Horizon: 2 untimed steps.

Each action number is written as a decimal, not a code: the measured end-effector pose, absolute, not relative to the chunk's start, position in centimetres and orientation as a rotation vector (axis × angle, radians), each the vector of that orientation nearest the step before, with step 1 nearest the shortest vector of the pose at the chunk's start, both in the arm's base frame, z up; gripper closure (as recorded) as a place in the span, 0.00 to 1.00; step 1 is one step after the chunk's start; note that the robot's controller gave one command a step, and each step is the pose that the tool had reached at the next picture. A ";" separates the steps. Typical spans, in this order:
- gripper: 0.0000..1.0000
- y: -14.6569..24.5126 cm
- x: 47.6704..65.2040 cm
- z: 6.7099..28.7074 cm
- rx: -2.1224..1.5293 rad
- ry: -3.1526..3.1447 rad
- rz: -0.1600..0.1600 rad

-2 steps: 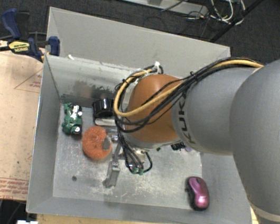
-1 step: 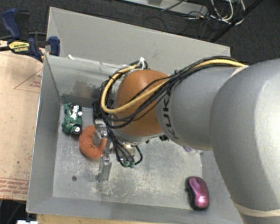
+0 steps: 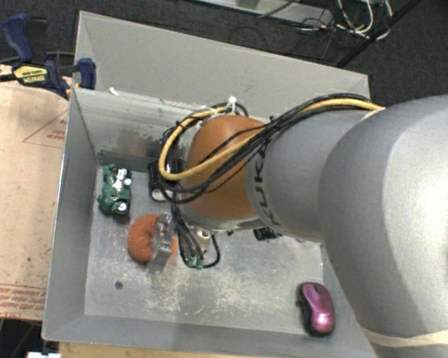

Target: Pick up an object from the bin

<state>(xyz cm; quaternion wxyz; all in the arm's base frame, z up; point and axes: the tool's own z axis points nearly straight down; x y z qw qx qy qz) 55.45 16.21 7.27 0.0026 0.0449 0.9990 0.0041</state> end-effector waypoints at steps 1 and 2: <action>1.00 16.2 55.4 7.3 0.140 3.133 0.013; 1.00 16.2 55.3 7.7 0.139 3.137 0.011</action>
Offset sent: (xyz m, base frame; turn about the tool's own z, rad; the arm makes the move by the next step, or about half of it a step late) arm 0.0000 0.0001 0.0424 0.0000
